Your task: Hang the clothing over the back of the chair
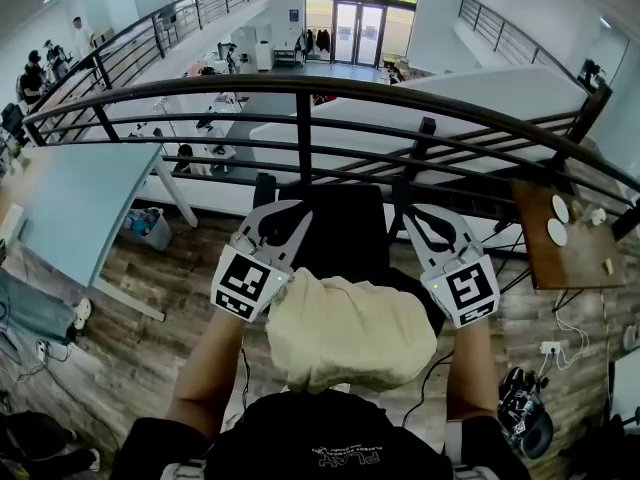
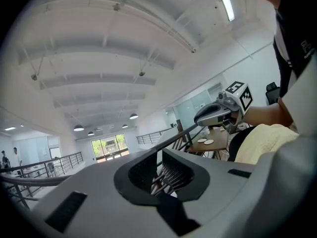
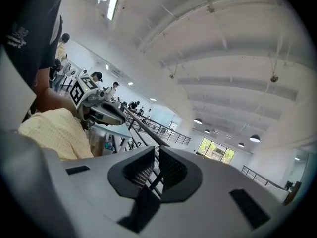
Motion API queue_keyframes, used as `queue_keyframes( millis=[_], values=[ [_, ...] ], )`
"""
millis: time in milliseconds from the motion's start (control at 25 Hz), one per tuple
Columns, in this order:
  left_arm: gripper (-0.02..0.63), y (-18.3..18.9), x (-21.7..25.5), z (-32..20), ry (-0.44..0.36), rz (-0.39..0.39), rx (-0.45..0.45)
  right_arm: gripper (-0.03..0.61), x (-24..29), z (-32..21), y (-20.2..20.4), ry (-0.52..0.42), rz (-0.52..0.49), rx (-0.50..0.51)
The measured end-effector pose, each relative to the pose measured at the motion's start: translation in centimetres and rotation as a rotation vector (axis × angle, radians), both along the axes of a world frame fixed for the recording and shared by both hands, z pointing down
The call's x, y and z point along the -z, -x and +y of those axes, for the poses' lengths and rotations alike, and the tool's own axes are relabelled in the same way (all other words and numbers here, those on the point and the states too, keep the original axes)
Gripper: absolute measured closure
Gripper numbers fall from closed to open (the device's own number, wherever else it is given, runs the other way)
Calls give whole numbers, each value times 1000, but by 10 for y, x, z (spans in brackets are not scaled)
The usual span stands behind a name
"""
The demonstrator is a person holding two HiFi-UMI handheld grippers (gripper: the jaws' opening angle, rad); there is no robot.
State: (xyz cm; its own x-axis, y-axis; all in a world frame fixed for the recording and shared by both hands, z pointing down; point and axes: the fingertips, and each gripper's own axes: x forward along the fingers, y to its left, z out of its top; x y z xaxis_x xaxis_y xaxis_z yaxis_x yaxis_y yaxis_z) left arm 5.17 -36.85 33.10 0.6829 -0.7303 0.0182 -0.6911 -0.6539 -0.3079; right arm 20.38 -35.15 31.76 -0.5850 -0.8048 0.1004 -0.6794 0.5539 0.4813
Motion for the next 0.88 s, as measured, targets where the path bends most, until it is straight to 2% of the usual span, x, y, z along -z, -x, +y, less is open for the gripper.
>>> queue_keyframes(
  millis=[160, 360, 520, 720, 880],
  values=[
    [601, 1, 9, 2, -19, 32, 8, 543, 19, -2, -8, -59, -67, -28],
    [601, 4, 18, 3, -27, 62, -4, 552, 45, -4, -27, -104, -259, -110],
    [601, 1, 20, 5, -33, 65, -4, 558, 47, -1, -28, -128, -234, -140],
    [601, 3, 19, 4, -38, 65, 4, 558, 41, 1, -16, -138, -197, -120],
    [600, 5, 18, 4, -40, 58, 7, 558, 37, -1, -17, -117, -214, -164]
  ],
)
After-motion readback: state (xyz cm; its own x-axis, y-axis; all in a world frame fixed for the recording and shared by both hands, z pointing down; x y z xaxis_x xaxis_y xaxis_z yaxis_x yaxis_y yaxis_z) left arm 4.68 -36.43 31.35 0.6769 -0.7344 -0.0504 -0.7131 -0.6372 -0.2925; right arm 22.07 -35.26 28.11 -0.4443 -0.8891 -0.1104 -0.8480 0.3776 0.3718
